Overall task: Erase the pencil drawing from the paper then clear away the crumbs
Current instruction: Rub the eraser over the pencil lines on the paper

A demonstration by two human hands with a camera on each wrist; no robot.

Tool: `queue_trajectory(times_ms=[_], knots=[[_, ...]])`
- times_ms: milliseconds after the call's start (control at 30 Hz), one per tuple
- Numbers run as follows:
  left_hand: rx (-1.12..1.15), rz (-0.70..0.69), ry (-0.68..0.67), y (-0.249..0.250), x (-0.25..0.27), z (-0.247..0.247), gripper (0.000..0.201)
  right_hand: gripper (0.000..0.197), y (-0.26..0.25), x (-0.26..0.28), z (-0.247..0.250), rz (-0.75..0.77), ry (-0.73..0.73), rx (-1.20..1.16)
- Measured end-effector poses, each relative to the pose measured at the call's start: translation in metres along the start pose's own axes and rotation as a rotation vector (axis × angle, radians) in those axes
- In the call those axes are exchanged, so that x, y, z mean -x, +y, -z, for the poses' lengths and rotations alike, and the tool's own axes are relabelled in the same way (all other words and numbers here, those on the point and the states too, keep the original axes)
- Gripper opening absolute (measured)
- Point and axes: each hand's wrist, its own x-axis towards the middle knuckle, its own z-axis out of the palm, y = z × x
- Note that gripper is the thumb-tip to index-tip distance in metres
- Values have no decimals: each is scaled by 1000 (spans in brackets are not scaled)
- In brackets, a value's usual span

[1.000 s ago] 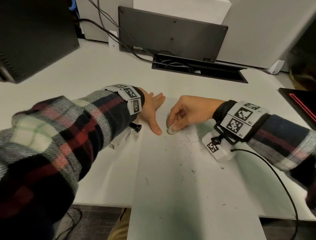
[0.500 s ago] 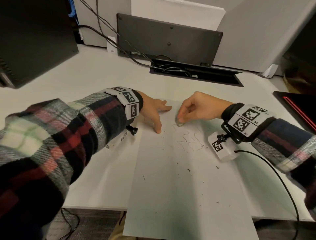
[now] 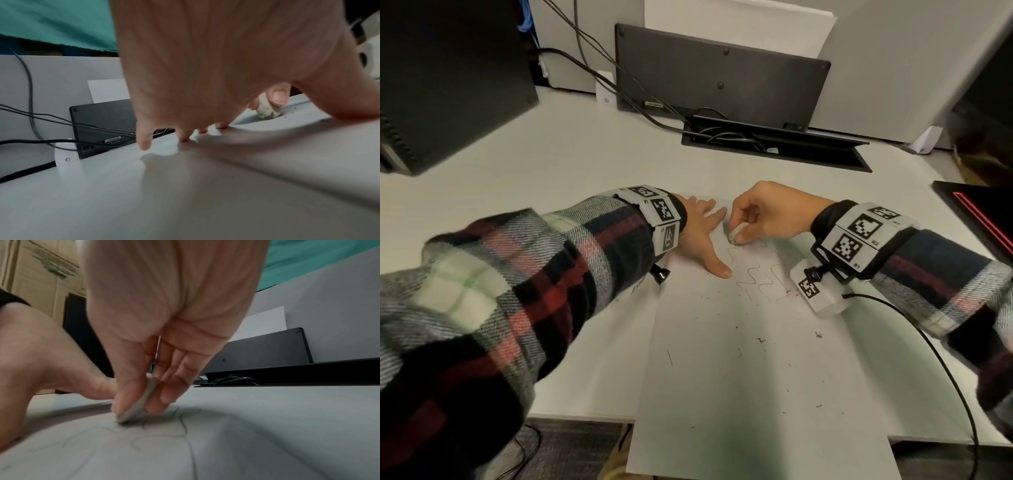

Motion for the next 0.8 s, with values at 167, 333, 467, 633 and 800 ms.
queue_trajectory(times_ms=[167,333,467,633,800], knots=[[1,1,-17,2,1,1,115,11,-4,8,-4,31,-143,-142],[9,-7,-26,1,2,2,114,10,-3,-5,-3,37,-24,-11],[17,16,-36,2,2,2,115,12,-7,9,-6,38,-154,-113],[-13,9,-25,1,1,2,115,8,-6,-1,-3,37,-26,-14],[25,13,-31,2,1,2,115,14,-11,11,-7,53,-184,-131]])
